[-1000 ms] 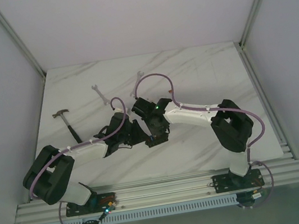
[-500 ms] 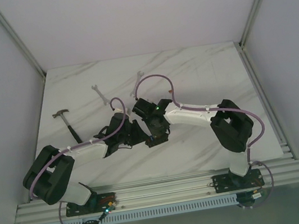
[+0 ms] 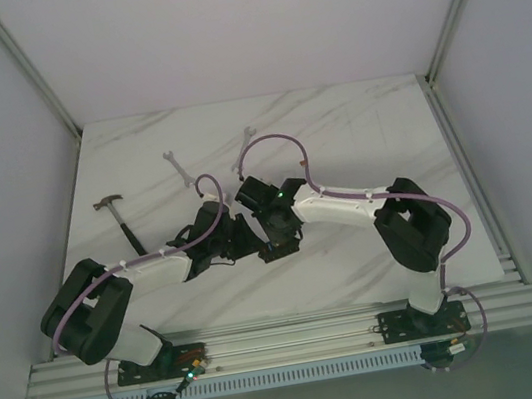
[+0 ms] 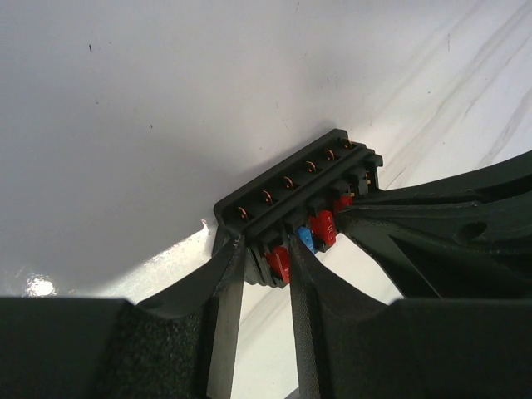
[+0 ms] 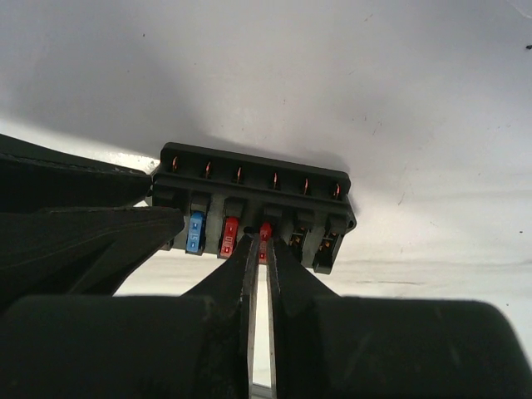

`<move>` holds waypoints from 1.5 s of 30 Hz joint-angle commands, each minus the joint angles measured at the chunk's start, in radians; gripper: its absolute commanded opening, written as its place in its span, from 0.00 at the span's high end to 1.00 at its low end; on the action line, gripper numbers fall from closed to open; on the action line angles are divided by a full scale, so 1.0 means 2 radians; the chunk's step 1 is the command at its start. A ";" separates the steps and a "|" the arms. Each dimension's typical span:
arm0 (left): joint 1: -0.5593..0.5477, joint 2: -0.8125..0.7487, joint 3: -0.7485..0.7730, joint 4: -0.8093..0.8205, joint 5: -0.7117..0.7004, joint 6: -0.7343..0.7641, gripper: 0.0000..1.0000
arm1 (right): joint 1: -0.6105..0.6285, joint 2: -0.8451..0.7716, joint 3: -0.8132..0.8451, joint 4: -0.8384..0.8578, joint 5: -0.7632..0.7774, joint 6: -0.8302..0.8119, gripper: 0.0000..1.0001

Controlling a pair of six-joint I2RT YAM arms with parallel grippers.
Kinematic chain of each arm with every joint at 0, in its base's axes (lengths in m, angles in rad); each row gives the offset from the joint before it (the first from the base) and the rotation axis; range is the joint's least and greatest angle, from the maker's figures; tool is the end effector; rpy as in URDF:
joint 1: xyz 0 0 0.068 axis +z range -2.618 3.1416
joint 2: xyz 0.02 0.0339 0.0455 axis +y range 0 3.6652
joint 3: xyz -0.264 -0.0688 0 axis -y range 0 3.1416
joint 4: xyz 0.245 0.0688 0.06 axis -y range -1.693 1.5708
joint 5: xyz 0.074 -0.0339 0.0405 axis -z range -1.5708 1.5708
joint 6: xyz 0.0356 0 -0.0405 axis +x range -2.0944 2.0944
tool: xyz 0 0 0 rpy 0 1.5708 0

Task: Snap on the fuse box
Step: Install the fuse at the fuse box base.

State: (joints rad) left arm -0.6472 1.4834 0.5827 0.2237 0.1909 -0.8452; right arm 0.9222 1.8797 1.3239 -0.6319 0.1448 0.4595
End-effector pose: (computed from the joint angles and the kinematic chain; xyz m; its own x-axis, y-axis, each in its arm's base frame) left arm 0.2202 -0.1749 0.1535 -0.8628 -0.2686 -0.4283 0.0973 0.7432 -0.6620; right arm 0.2342 0.3004 0.1854 -0.8375 -0.3783 -0.3944 -0.4291 0.9021 0.0458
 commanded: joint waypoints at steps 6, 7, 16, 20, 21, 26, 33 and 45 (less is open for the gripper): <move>0.004 0.006 -0.022 -0.043 -0.009 0.007 0.64 | 0.017 0.186 -0.104 -0.012 -0.052 -0.005 1.00; 0.004 0.003 -0.023 -0.043 -0.010 0.006 0.64 | 0.018 0.182 -0.103 -0.009 -0.053 -0.007 1.00; 0.004 -0.048 -0.031 -0.047 -0.025 0.009 0.62 | 0.020 0.019 -0.027 0.005 -0.032 -0.002 0.99; 0.006 -0.063 -0.029 -0.051 -0.035 0.014 0.60 | 0.020 -0.026 -0.007 0.011 -0.014 0.006 0.86; 0.006 -0.066 -0.028 -0.054 -0.036 0.016 0.59 | 0.020 -0.036 -0.005 0.014 -0.013 0.008 0.82; 0.015 -0.080 -0.024 -0.065 -0.042 0.025 0.55 | 0.020 -0.076 -0.008 0.023 -0.004 0.012 0.78; 0.023 -0.097 -0.021 -0.082 -0.039 0.029 0.46 | 0.016 -0.066 -0.020 0.024 -0.007 0.015 0.78; 0.022 -0.068 -0.013 -0.076 0.004 0.029 0.44 | 0.014 -0.024 -0.020 0.022 -0.013 0.023 0.88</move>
State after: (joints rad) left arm -0.6060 1.3239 0.5358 0.0845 0.1635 -0.8036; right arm 0.9546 1.8088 1.2892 -0.5777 0.1242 0.4896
